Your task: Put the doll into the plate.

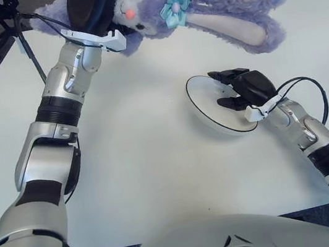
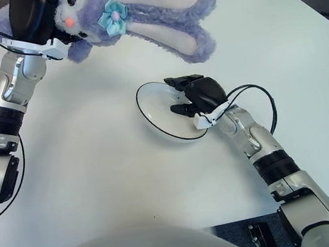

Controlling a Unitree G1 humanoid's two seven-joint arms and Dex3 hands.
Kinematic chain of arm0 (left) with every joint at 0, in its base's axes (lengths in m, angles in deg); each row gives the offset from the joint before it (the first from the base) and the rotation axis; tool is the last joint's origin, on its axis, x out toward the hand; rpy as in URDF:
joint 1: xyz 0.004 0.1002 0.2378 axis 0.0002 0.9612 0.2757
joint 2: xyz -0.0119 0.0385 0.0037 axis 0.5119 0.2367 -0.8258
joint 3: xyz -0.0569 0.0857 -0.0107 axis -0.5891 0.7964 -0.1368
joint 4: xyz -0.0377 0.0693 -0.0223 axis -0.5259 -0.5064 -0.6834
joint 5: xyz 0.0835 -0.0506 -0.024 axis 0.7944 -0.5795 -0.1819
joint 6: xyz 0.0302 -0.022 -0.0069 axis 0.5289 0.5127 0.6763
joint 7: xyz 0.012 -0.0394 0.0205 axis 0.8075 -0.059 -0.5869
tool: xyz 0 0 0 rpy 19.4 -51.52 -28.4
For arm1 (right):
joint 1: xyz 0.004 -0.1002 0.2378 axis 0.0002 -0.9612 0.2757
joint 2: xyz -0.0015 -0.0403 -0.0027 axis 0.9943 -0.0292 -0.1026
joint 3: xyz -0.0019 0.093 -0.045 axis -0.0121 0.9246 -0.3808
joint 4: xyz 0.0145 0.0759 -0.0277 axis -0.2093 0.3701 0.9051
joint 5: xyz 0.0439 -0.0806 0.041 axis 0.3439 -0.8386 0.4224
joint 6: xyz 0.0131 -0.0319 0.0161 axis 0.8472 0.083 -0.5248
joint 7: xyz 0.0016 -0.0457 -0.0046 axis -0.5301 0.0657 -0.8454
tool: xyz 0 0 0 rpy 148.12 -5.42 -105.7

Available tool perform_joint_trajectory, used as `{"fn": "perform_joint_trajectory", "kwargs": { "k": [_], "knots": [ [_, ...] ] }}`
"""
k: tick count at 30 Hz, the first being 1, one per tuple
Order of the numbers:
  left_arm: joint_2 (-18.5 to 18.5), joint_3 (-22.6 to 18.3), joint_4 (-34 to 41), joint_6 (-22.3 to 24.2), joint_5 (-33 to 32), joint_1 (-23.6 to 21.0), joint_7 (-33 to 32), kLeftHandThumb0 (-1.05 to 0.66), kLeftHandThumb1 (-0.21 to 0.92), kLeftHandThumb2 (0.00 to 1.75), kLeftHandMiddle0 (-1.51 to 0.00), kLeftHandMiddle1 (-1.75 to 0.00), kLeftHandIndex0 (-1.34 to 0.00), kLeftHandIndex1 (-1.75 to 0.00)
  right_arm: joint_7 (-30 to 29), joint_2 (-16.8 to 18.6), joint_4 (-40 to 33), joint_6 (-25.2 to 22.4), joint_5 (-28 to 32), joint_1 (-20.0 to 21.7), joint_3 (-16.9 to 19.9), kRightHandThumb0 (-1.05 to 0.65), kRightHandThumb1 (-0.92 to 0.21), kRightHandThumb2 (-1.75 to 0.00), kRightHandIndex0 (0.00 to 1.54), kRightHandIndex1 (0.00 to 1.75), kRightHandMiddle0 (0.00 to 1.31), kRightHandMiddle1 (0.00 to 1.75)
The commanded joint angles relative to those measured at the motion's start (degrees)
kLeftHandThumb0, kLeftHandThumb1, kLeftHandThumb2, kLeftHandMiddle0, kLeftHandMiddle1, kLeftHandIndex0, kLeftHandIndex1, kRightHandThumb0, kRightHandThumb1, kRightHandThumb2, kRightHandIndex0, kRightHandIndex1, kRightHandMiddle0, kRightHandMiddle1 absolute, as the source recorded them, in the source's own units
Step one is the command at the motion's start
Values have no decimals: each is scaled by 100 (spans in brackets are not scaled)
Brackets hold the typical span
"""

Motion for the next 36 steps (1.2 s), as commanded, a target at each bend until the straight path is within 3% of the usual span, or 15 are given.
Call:
{"fn": "perform_joint_trajectory", "kwargs": {
  "k": [1, 10, 21, 36],
  "knots": [
    [20, -91, 91, 11, -65, 24, 19, 12, 43, 93, -86, -175, -67, -175, -14, -11, 124, -35, -83, -24, -42, -61, -92, -75, 53, 0, 44, 4],
    [-20, -85, 157, 54, -43, 75, 40, 13, 43, 93, -85, -175, -67, -175, 48, 237, 280, 5, 58, 365, -100, -61, -92, -69, 52, 0, 44, 4],
    [-48, -79, 215, 98, 33, 118, -10, 13, 43, 93, -85, -175, -66, -175, 148, 352, 343, 46, 165, 557, -102, -61, -92, -66, 53, 0, 44, 4],
    [-50, -78, 272, 156, 33, 156, -6, 13, 43, 94, -85, -175, -66, -175, 218, 350, 309, 149, 288, 558, -57, -60, -92, -64, 53, 0, 45, 3]
  ]
}}
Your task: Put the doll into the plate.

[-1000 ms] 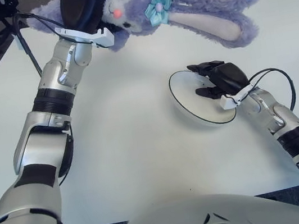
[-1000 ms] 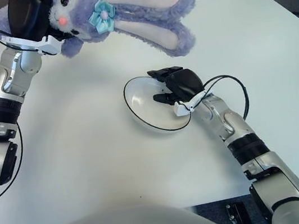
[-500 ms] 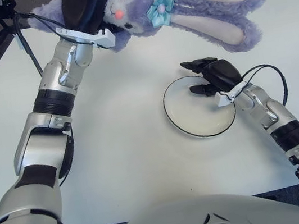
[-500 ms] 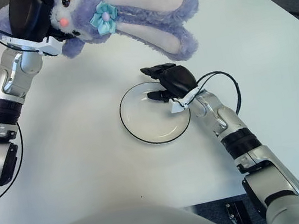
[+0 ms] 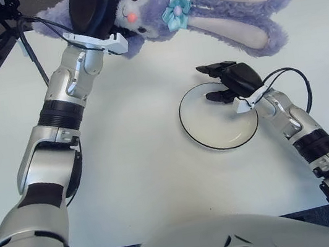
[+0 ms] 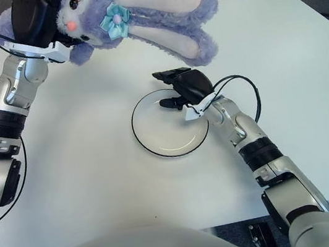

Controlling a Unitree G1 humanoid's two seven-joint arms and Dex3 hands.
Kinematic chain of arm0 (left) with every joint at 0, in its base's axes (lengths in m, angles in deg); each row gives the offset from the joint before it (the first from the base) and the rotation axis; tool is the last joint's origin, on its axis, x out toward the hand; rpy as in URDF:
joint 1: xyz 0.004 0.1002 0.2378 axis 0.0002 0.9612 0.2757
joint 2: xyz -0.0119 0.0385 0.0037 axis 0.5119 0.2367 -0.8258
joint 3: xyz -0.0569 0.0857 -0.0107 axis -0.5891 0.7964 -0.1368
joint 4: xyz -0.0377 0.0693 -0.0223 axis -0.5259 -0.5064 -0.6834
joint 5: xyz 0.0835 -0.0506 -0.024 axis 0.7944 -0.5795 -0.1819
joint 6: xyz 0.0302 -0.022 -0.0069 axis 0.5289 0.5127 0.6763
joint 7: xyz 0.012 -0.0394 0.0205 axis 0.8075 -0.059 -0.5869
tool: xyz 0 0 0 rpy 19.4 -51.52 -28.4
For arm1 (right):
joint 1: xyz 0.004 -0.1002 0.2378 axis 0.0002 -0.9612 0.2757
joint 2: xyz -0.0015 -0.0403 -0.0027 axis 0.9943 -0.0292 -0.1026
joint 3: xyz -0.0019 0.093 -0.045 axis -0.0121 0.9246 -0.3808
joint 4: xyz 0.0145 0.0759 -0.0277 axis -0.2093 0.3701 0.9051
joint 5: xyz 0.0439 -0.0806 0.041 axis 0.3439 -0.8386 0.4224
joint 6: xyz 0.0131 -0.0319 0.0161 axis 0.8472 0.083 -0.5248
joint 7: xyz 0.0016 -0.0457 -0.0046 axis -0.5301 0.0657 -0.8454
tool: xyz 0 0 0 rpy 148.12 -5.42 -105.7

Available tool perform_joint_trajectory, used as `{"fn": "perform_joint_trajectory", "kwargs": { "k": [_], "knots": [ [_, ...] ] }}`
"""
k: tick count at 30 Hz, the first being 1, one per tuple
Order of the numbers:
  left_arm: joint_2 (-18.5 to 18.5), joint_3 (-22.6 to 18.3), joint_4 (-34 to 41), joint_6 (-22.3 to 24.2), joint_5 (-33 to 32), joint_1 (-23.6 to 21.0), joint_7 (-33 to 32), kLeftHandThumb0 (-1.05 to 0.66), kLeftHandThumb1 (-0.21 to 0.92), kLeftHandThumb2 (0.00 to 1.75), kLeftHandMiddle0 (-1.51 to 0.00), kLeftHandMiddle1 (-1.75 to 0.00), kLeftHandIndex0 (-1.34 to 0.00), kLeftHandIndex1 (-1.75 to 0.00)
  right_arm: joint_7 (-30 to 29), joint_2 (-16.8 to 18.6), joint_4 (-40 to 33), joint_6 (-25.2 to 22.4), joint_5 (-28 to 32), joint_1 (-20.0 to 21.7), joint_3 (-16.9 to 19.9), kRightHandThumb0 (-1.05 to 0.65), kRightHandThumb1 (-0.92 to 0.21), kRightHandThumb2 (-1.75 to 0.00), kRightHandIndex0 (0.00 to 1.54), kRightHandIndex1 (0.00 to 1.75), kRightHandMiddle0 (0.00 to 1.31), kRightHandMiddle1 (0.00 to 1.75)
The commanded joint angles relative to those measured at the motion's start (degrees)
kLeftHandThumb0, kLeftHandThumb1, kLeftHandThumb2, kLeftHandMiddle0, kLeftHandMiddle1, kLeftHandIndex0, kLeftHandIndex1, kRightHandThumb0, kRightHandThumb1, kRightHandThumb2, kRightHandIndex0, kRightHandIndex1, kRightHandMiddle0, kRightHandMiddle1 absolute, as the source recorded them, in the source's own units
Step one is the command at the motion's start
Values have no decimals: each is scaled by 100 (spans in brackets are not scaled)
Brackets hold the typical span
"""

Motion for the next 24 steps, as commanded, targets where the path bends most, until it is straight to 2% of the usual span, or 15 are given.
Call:
{"fn": "perform_joint_trajectory", "kwargs": {
  "k": [1, 9, 24],
  "knots": [
    [7, -60, 53, 36, 10, 35, -51, 13, 43, 94, -85, -175, -66, -175, 52, 13, -1, 49, 107, 43, 15, -59, -92, -63, 53, 0, 45, 3],
    [8, -59, 54, 39, 10, 36, -50, 13, 43, 94, -84, -175, -66, -175, 63, 16, -5, 58, 108, 42, 24, -59, -92, -63, 53, 0, 45, 3],
    [-20, -5, -116, -79, 68, -21, -166, 13, 42, 94, -84, -175, -66, -175, 511, -16, -528, -125, 444, 126, 237, -60, -92, -66, 55, 1, 44, 3]
  ]
}}
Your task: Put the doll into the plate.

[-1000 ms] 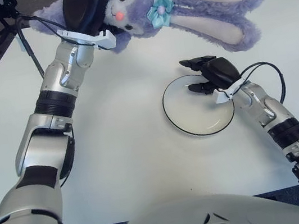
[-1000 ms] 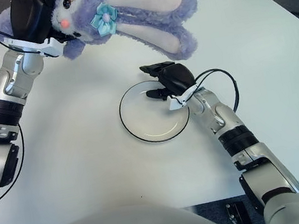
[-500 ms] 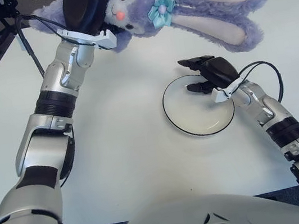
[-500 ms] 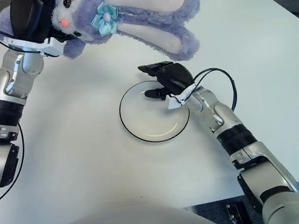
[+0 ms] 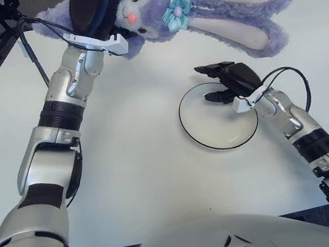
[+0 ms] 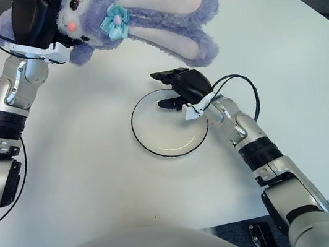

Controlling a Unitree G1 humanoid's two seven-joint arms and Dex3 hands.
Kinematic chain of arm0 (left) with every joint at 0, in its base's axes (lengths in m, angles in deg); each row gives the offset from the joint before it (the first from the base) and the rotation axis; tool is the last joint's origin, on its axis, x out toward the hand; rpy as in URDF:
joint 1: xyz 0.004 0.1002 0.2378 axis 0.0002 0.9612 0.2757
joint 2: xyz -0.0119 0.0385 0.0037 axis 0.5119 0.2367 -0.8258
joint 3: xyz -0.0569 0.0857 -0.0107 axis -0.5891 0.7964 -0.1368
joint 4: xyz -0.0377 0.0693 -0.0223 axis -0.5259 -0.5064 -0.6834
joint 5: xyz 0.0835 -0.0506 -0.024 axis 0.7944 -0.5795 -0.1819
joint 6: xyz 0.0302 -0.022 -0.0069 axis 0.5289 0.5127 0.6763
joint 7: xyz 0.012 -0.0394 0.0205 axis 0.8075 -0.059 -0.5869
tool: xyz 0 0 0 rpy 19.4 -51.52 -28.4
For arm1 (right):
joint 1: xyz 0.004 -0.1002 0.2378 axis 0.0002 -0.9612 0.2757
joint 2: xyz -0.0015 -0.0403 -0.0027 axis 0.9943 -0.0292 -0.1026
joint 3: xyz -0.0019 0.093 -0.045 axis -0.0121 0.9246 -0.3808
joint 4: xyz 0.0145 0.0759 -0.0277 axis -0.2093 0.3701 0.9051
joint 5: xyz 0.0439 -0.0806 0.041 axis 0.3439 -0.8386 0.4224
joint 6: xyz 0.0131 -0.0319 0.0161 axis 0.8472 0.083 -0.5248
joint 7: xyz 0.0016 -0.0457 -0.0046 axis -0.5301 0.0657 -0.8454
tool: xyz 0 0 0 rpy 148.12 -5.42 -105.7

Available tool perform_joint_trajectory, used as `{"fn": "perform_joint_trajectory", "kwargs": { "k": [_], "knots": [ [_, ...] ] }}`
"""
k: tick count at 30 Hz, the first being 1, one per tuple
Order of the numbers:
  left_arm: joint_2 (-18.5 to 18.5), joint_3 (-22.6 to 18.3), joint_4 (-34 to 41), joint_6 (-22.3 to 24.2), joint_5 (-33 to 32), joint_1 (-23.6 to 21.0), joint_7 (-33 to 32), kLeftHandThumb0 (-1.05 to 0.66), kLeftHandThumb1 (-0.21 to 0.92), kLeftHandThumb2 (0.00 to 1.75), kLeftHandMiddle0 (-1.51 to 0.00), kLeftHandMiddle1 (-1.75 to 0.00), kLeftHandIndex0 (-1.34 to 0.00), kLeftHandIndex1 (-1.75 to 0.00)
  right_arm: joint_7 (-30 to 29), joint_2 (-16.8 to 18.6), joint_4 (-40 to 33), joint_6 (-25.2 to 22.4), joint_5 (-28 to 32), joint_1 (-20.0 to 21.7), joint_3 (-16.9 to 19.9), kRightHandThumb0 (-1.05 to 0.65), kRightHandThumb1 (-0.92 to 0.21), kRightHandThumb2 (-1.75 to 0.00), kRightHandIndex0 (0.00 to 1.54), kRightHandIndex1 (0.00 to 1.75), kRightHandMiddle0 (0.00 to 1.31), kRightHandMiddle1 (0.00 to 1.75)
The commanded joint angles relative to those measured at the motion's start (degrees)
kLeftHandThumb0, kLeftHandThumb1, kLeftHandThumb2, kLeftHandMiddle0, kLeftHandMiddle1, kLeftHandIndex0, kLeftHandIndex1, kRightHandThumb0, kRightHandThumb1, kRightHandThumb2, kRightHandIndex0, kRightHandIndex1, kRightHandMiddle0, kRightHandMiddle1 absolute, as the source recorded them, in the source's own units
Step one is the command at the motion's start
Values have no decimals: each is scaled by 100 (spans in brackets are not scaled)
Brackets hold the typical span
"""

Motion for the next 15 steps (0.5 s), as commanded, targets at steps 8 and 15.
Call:
{"fn": "perform_joint_trajectory", "kwargs": {
  "k": [8, 15],
  "knots": [
    [-57, 39, -58, -19, 110, -73, -175, 12, 43, 94, -84, -175, -66, -175, 800, -23, -679, -490, 611, 185, 408, -61, -92, -68, 57, 2, 43, 2],
    [-95, 68, -128, -42, 152, -96, -218, 12, 43, 94, -84, -175, -66, -175, 1519, 56, -1161, -1140, 1302, 210, 665, -62, -92, -70, 55, 1, 41, 1]
  ]
}}
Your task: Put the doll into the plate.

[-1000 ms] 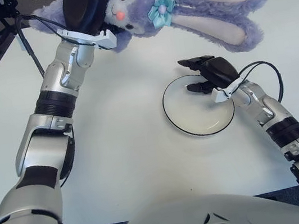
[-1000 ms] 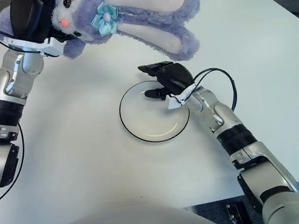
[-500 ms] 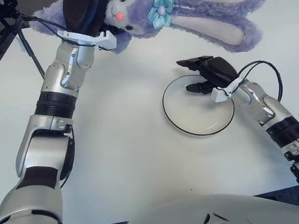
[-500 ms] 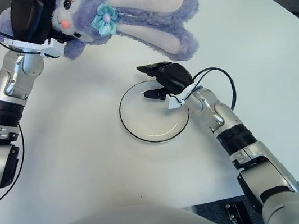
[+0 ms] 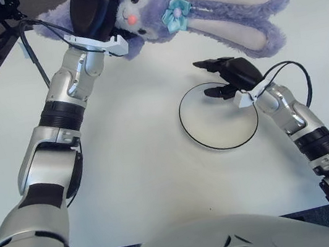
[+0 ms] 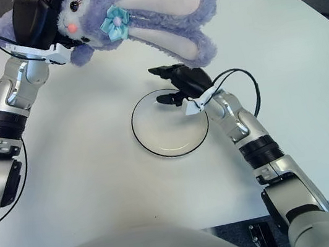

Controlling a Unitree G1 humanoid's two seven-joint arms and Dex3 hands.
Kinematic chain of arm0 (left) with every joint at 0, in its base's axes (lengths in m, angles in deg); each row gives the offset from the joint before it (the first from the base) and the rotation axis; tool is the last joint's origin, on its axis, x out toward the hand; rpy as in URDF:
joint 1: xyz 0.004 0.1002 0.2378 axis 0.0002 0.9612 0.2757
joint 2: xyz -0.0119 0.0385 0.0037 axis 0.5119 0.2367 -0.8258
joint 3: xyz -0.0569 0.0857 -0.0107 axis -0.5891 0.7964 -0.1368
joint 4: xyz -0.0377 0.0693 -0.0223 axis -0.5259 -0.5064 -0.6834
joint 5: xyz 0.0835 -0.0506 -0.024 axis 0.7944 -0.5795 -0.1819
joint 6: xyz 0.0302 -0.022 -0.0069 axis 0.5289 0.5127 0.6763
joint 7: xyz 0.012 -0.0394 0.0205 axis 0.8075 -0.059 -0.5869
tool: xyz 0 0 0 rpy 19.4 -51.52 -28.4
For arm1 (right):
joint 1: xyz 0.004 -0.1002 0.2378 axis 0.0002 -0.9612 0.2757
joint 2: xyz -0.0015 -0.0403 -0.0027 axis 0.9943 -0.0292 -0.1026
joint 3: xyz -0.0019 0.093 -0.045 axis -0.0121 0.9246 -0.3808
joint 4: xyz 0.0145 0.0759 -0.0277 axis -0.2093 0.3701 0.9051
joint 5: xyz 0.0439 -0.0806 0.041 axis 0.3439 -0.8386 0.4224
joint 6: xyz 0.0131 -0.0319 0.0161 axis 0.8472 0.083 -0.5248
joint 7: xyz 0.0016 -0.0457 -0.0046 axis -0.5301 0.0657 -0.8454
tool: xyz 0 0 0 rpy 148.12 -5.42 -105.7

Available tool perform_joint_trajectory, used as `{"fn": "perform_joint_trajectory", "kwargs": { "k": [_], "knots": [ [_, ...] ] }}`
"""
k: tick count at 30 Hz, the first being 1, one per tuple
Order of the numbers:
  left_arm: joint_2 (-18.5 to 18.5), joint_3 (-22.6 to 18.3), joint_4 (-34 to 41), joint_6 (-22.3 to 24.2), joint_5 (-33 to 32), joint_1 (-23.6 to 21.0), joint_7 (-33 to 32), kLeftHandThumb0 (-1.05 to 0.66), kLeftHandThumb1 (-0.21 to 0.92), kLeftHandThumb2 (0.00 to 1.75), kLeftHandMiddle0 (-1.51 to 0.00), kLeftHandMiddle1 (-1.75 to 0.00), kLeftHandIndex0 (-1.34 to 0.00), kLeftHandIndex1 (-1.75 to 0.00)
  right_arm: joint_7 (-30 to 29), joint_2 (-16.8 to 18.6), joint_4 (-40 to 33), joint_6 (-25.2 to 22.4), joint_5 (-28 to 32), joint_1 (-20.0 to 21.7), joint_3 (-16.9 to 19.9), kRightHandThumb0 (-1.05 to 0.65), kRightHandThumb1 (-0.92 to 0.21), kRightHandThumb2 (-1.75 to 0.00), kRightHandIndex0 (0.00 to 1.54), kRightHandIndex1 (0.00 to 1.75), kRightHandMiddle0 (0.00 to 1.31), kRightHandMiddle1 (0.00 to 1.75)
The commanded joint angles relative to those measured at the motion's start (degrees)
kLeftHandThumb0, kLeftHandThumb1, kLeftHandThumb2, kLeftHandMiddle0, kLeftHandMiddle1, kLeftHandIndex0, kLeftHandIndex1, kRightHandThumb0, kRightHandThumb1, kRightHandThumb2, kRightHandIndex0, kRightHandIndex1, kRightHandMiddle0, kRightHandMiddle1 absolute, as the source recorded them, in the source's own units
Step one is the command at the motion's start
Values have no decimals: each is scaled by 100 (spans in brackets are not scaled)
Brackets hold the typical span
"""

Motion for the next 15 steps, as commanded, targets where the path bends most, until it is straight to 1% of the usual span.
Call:
{"fn": "perform_joint_trajectory", "kwargs": {
  "k": [1, 2, 5, 7, 12, 15],
  "knots": [
    [-33, 36, -91, -34, 66, -98, -149, 12, 43, 94, -84, -175, -66, -175, 759, 72, -542, -715, 783, 57, 316, -62, -92, -72, 53, 1, 40, 1],
    [-40, 45, -110, -40, 77, -103, -164, 12, 43, 94, -84, -175, -66, -175, 900, 121, -665, -909, 986, 57, 386, -63, -92, -72, 53, 0, 39, 1],
    [-51, 59, -155, -53, 102, -115, -199, 12, 43, 94, -84, -175, -66, -175, 1055, 236, -871, -1269, 1265, 56, 505, -63, -92, -73, 51, 0, 38, 0],
    [-60, 61, -181, -62, 119, -122, -216, 12, 43, 94, -84, -175, -66, -175, 1103, 269, -964, -1425, 1354, 69, 545, -63, -92, -73, 50, 0, 38, 0],
    [-66, 60, -209, -79, 132, -133, -231, 12, 43, 94, -84, -175, -66, -175, 1149, 263, -1067, -1579, 1395, 64, 546, -63, -92, -73, 50, 0, 38, 0],
    [-71, 73, -229, -99, 145, -137, -240, 12, 43, 94, -84, -175, -66, -175, 1049, 138, -1115, -1643, 1284, 210, 694, -62, -92, -71, 50, 0, 38, 1]
  ]
}}
